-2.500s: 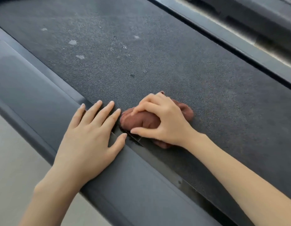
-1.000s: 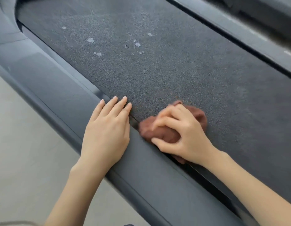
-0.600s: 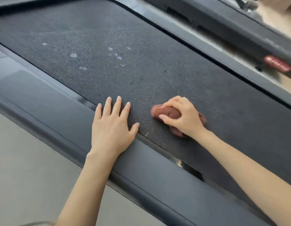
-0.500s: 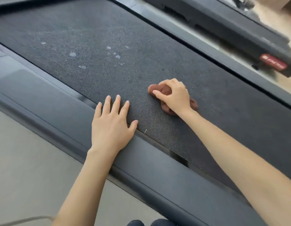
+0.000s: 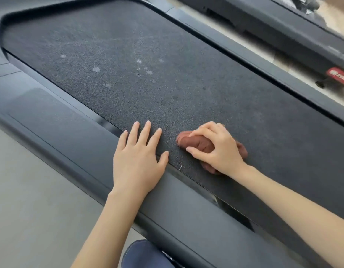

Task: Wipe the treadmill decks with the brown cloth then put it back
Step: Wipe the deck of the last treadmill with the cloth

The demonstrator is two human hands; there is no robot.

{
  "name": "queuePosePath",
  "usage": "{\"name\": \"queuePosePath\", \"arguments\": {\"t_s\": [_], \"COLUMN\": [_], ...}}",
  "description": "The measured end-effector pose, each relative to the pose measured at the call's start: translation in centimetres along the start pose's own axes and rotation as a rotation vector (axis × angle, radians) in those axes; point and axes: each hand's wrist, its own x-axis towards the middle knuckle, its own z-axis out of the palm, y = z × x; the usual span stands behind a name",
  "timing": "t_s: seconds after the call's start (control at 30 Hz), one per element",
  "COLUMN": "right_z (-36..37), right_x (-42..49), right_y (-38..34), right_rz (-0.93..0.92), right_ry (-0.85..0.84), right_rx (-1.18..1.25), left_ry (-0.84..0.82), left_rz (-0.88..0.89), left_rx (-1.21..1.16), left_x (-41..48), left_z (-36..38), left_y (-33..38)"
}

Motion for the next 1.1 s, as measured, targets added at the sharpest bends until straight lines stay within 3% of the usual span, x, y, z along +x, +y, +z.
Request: {"name": "queuePosePath", "arguments": {"t_s": [0.27,0.4,0.6,0.7,0.77,0.83,1.0,1.1], "right_z": [4.2,5.7,4.1,3.4,3.1,3.2,4.6,6.2], "right_x": [17.5,20.6,10.8,7.0,7.9,11.0,20.4,20.8], "right_y": [3.9,3.3,-0.9,-1.1,0.5,2.1,4.7,1.9], "right_rz": [0.139,0.227,-0.154,-0.352,-0.371,-0.256,0.302,0.345], "right_ry": [0.115,0.147,0.04,-0.036,-0.063,0.014,0.167,0.162], "right_rx": [-0.049,-0.106,0.063,0.127,0.125,0.072,-0.12,-0.147], "left_ry": [-0.075,-0.104,-0.138,-0.181,-0.221,-0.236,-0.222,-0.214], "left_rz": [0.045,0.021,-0.04,0.029,0.1,0.15,0.201,0.253], "left_rx": [0.009,-0.004,0.012,0.017,0.014,-0.01,-0.073,-0.11], "left_x": [2.1,2.2,2.9,4.1,4.8,5.3,5.6,6.6], "left_z": [-1.8,-2.7,-3.9,-4.2,-4.5,-4.8,-4.4,-4.4], "left_y": [-3.4,-4.1,-5.5,-6.9,-7.9,-8.7,-10.0,-10.9]}}
